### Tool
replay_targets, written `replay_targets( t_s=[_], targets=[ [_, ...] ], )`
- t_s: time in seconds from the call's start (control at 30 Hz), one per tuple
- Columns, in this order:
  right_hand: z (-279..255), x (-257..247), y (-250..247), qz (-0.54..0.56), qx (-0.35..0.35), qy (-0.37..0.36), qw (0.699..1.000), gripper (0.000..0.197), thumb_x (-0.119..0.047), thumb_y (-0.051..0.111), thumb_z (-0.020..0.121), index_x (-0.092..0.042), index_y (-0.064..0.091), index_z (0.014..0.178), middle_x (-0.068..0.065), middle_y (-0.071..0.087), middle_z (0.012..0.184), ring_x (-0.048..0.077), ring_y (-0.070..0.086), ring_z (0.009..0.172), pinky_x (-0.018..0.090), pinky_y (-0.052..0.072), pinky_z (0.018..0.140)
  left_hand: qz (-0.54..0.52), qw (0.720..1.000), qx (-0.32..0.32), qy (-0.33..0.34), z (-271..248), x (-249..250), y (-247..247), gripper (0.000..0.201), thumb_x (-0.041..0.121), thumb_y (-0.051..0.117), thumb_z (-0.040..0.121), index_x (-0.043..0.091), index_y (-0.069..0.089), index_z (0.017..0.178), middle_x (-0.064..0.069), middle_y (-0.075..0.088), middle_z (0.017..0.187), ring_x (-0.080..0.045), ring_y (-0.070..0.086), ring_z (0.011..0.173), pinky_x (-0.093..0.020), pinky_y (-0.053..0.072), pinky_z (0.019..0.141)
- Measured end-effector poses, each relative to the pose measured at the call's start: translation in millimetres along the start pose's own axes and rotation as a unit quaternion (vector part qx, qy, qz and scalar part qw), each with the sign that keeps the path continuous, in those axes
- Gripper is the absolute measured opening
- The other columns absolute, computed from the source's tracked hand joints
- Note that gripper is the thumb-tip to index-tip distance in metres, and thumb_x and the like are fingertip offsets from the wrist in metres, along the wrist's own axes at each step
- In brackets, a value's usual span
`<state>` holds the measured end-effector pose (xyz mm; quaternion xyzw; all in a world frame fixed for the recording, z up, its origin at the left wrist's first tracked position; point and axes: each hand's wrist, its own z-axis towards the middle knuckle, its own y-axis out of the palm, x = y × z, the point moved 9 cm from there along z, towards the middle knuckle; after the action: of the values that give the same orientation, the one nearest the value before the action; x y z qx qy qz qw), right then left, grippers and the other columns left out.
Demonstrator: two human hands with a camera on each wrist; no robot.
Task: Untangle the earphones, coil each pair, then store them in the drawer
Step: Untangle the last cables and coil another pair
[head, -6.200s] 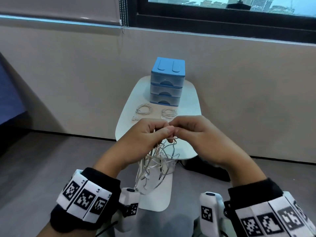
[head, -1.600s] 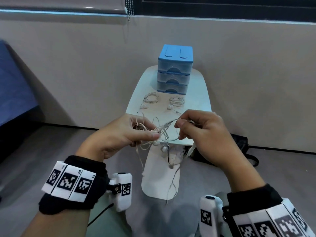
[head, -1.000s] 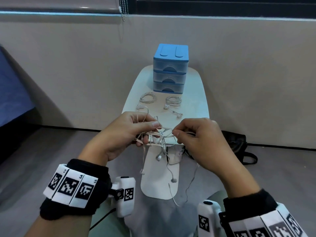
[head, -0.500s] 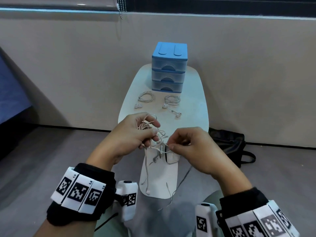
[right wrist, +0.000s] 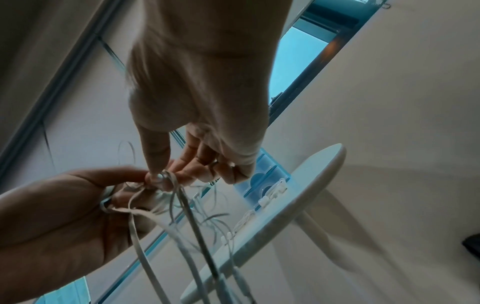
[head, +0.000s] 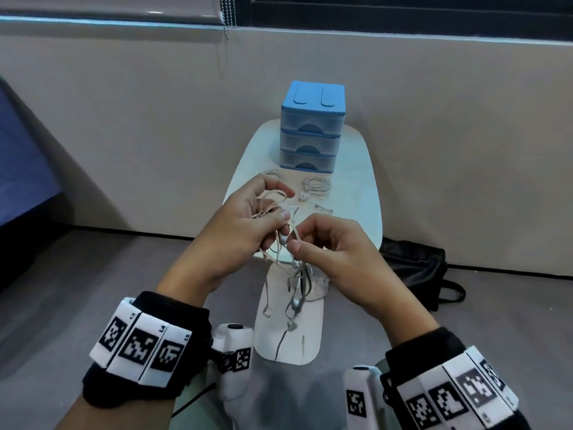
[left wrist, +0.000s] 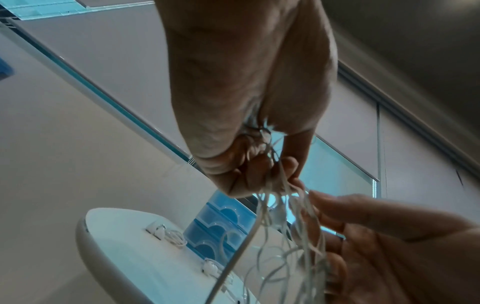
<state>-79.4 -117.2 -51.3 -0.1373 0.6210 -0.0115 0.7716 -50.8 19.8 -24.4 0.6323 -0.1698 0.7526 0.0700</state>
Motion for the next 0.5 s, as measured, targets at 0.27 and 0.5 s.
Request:
replay_targets(
  t_s=[0.27,0.5],
  targets=[
    [-0.9,-36.7,-26.3,-0.1,0.076,-0.074,0.989,0.008,-0.017,0.076,0.092,-0.015,0.079,0.085,0.003,0.067,0.076,0.016,0.06,0.066,0.036,0.052,0.065,-0.003,0.998,-0.059,-0.02,-3.9,-4.1,10.1,0.021,0.022,0.078,0.09,0.023,0.067,0.107,-0.004,0.056,0.078,-0.01,0.044,0.06,-0.018,0.037,0.052],
    [-1.3,-69.0,-34.0,-0.085,0.115,-0.158,0.977,0.009,-0.012,0.065,0.099,-0.009,0.07,0.092,0.0,0.071,0.073,0.019,0.07,0.068,0.034,0.056,0.064,0.016,0.996,-0.085,-0.025,-1.1,-8.9,23.8,0.011,0.011,0.072,0.093,0.003,0.07,0.1,0.016,0.06,0.065,0.002,0.05,0.057,-0.01,0.038,0.055]
  ],
)
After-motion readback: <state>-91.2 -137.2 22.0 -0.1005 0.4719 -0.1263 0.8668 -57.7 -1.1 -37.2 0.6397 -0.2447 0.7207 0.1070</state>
